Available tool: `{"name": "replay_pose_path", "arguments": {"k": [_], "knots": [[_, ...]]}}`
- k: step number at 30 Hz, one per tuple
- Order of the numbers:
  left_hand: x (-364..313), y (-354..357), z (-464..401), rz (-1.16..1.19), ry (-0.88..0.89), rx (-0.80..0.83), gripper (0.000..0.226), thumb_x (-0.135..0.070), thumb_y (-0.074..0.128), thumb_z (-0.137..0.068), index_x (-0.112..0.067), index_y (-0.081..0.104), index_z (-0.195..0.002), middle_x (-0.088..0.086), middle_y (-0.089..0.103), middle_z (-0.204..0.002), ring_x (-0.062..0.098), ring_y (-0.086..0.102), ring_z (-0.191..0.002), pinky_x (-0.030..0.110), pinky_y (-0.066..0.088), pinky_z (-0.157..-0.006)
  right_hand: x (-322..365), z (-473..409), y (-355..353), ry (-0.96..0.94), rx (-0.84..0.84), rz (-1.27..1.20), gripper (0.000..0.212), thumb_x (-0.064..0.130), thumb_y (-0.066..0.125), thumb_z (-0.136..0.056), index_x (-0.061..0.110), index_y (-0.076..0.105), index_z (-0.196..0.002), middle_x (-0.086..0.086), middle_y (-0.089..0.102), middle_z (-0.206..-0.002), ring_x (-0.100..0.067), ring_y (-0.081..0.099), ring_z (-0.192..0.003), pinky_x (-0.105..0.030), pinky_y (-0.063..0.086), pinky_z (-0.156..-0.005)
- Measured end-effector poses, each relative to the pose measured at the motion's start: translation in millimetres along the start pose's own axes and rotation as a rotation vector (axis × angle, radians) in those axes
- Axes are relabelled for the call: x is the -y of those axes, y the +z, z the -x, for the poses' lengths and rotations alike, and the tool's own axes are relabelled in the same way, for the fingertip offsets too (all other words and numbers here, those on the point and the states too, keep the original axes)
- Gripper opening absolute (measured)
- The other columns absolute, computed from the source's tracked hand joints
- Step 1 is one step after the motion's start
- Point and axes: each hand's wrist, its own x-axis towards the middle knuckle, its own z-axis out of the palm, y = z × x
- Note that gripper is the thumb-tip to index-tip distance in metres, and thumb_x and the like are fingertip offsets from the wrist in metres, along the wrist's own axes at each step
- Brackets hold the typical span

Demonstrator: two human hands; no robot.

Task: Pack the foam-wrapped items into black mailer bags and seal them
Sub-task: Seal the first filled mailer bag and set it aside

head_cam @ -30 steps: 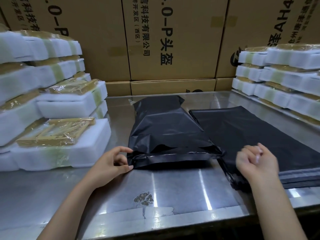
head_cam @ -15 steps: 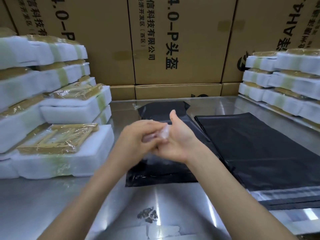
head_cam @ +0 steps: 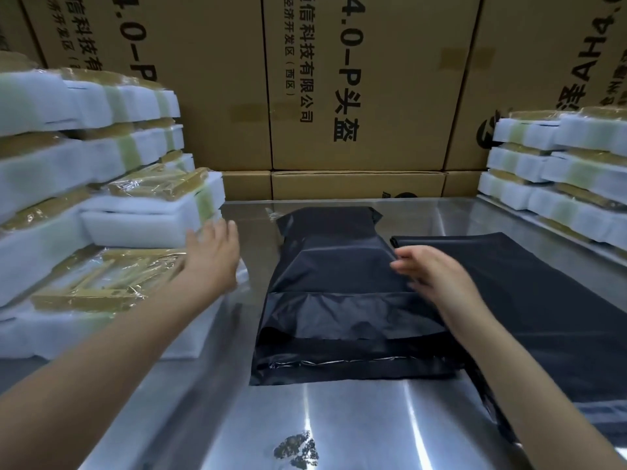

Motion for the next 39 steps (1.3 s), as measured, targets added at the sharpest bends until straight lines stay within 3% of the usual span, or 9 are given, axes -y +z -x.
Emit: {"name": "replay_pose_path", "arguments": {"k": [4,9,15,18,22,28,34,37,39], "knots": [[-14.0,19.3,12.5,-0.054,0.276,-0.152,0.091,-0.04,0.05,-0.091,-0.017,-0.016,-0.149,0.007,-0.004,-0.159,0.027,0.003,-0.146,0.048,0.005,-0.116,-19.5,-0.8,-50.1,-0.193,-0.065,0.339,0.04,-0.013,0.049,-0.088,0.024,0.064,-0.096,0.003,0.067,-0.098,0.0,0.06,-0.092,-0.008,0.043,-0.079],[-32.8,18.8,35.2,0.14,0.493,-0.594,0.05,-0.011,0.045,-0.081,-0.011,0.057,-0.129,0.011,0.062,-0.12,0.029,0.062,-0.102,0.04,0.048,-0.093,-48.3,-5.7,-71.3,-0.22,0.145,0.814,0.072,-0.008,0.062,-0.083,0.043,0.039,-0.127,0.005,0.034,-0.124,-0.014,0.049,-0.105,-0.029,0.043,-0.096],[-46.6,42.2,62.3,0.771,0.477,-0.434,0.052,-0.003,0.043,-0.087,-0.015,0.043,-0.138,0.004,0.044,-0.137,0.012,0.041,-0.123,0.015,0.022,-0.106,-57.5,-16.4,-75.0,-0.412,0.204,1.162,0.099,0.011,0.062,-0.085,0.07,-0.002,-0.131,0.016,0.018,-0.136,-0.002,0.035,-0.11,-0.028,0.049,-0.068],[-45.0,46.3,52.0,0.919,0.365,-0.411,0.048,-0.006,0.049,-0.093,-0.025,0.045,-0.137,-0.01,0.041,-0.139,-0.006,0.031,-0.12,0.007,0.018,-0.103,-52.5,-16.3,-70.7,-0.584,0.174,1.286,0.094,0.013,0.068,-0.081,0.059,0.013,-0.141,0.005,0.028,-0.14,-0.013,0.047,-0.104,-0.022,0.046,-0.054],[-50.0,40.6,45.2,1.148,0.264,-0.301,0.039,-0.053,0.043,-0.089,-0.035,0.059,-0.12,-0.023,0.052,-0.119,-0.011,0.041,-0.111,0.011,0.03,-0.097,-49.4,-18.2,-64.6,-0.824,0.167,1.402,0.082,-0.001,0.079,-0.066,0.032,0.053,-0.137,-0.01,0.052,-0.133,-0.028,0.062,-0.095,-0.027,0.05,-0.058],[-40.8,37.6,54.5,0.75,0.584,-0.613,0.034,-0.022,0.043,-0.09,-0.01,0.072,-0.102,0.001,0.068,-0.105,0.018,0.058,-0.097,0.029,0.043,-0.089,-51.4,-12.1,-65.8,-0.909,0.153,1.207,0.063,-0.022,0.065,-0.064,0.016,0.071,-0.114,-0.001,0.05,-0.14,-0.024,0.052,-0.111,-0.034,0.05,-0.087],[-44.7,43.5,60.7,1.12,0.312,-0.508,0.024,-0.025,0.046,-0.084,-0.023,0.066,-0.097,-0.014,0.06,-0.088,-0.014,0.05,-0.089,-0.004,0.03,-0.08,-54.8,8.2,-60.2,-0.72,0.102,0.637,0.032,0.003,0.05,-0.086,0.024,0.069,-0.101,0.002,0.064,-0.114,-0.016,0.055,-0.104,-0.028,0.044,-0.088],[-51.5,43.7,72.6,1.351,0.12,-0.625,0.036,-0.036,0.037,-0.086,-0.009,0.057,-0.074,-0.004,0.055,-0.058,0.006,0.048,-0.061,0.023,0.042,-0.056,-57.1,14.2,-49.6,-0.538,0.12,0.197,0.044,-0.023,0.046,-0.086,0.017,0.064,-0.08,-0.027,0.054,-0.077,-0.031,0.051,-0.073,-0.04,0.038,-0.061],[-57.5,36.8,73.5,1.49,0.029,-0.597,0.047,-0.047,0.038,-0.087,-0.008,0.047,-0.062,0.013,0.048,-0.053,0.012,0.04,-0.052,0.039,0.033,-0.048,-54.1,16.7,-42.2,-0.531,0.077,0.06,0.031,-0.006,0.048,-0.094,0.016,0.061,-0.078,-0.029,0.051,-0.077,-0.026,0.047,-0.072,-0.036,0.036,-0.06]]}}
